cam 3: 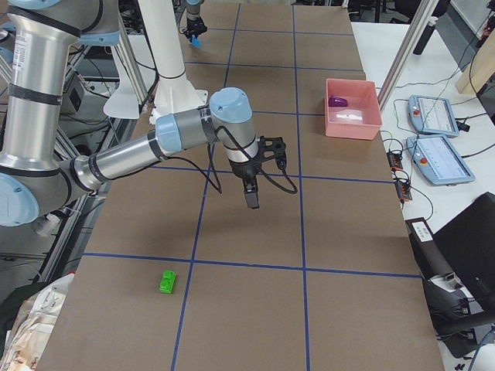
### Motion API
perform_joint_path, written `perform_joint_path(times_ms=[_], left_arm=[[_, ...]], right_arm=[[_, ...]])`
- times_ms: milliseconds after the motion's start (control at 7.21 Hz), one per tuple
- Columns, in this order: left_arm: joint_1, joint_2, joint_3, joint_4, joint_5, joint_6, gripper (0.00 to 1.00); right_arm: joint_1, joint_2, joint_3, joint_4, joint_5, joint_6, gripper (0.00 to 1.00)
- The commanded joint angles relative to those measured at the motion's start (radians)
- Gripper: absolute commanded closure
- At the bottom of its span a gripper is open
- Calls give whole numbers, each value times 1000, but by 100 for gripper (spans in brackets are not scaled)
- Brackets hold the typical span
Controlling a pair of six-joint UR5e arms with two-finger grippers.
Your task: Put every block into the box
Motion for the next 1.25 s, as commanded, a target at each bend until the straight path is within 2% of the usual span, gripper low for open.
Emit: perform_joint_path(times_ms=[0, 277, 832, 1109], left_arm=[[-120, -55, -68, -45, -4, -205, 100], [-305, -249, -65, -35, -45, -205, 100], [-556, -553, -51, -35, -42, -202, 100], [-664, -714, -12, -32, -39, -198, 100]], right_arm=[[0, 0, -3, 0, 10, 0, 0], [3, 0, -1, 0, 15, 3, 0], [5, 3, -9, 0, 27, 3, 0], [3, 6, -9, 0, 29, 9, 0]])
